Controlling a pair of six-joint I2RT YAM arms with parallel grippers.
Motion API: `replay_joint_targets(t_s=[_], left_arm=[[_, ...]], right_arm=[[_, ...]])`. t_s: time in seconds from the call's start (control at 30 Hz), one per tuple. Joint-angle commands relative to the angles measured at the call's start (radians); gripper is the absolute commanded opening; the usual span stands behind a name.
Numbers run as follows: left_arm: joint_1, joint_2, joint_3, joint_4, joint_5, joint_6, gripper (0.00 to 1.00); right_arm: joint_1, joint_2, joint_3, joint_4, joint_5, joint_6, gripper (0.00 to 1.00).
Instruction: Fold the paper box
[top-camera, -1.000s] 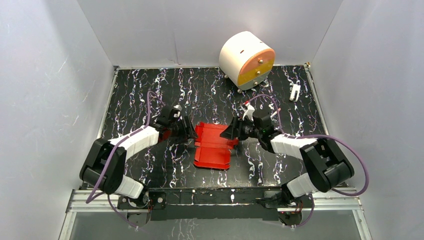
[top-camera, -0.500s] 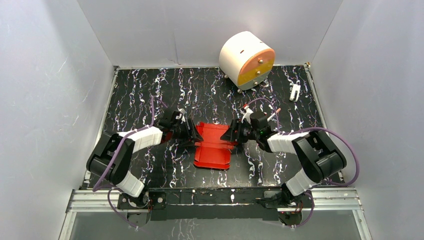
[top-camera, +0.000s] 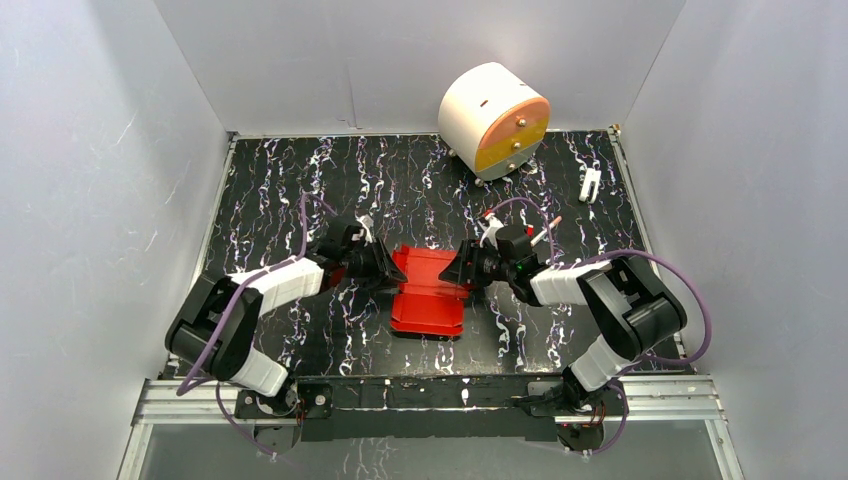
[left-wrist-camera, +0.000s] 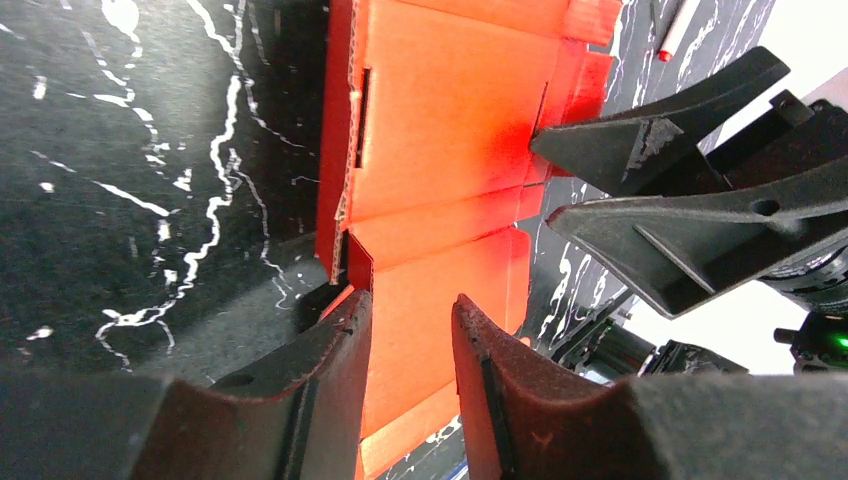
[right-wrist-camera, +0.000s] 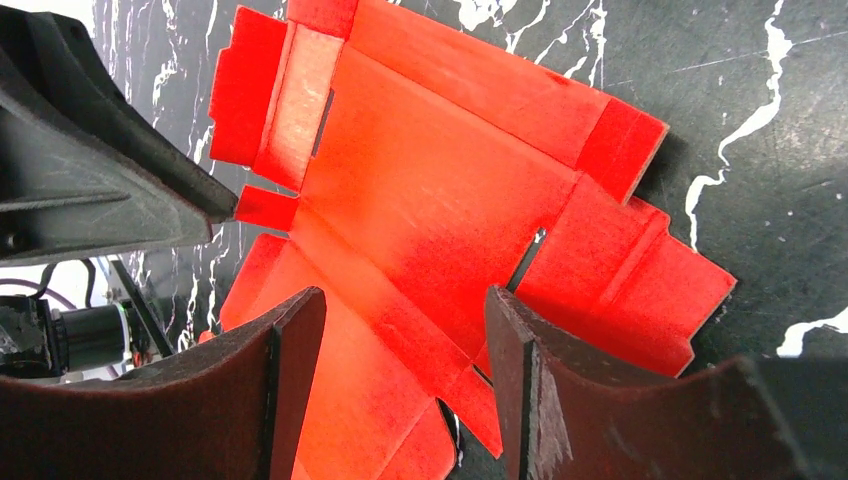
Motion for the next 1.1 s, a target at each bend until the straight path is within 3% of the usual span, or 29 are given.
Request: replay_joint_targets(t_s=[0.0, 0.33, 0.53, 0.67, 0.93, 1.07], left_arm=[[-0.056, -0.050, 0.044, -0.042, -0.066, 0.028, 0.32], [-0.249, 0.029, 0.205, -0.237, -0.348, 0.161, 0.29], [-0.263, 0.021, 0.232, -0.296, -0.408, 0.173, 0.32], [-0.239, -0.046, 0.227, -0.322, -0.458, 0.181, 0.39], [-0.073, -0.124, 0.143, -0.282, -0.321, 0.166, 0.48], [-0.041, -0.088, 0.149, -0.272, -0.271, 0.173, 0.50]], right_arm=[[0.016, 0.014, 0.010, -0.025, 0.049, -0.017, 0.69], [0.040, 0.011, 0.027, -0.071, 0.107, -0.039, 0.68], [0.041, -0.011, 0.041, -0.085, 0.101, -0.054, 0.68], [0.041, -0.053, 0.073, -0.120, 0.082, -0.084, 0.69], [0.041, -0.170, 0.144, -0.248, 0.062, -0.128, 0.72], [0.041, -0.220, 0.156, -0.370, 0.155, -0.125, 0.73]])
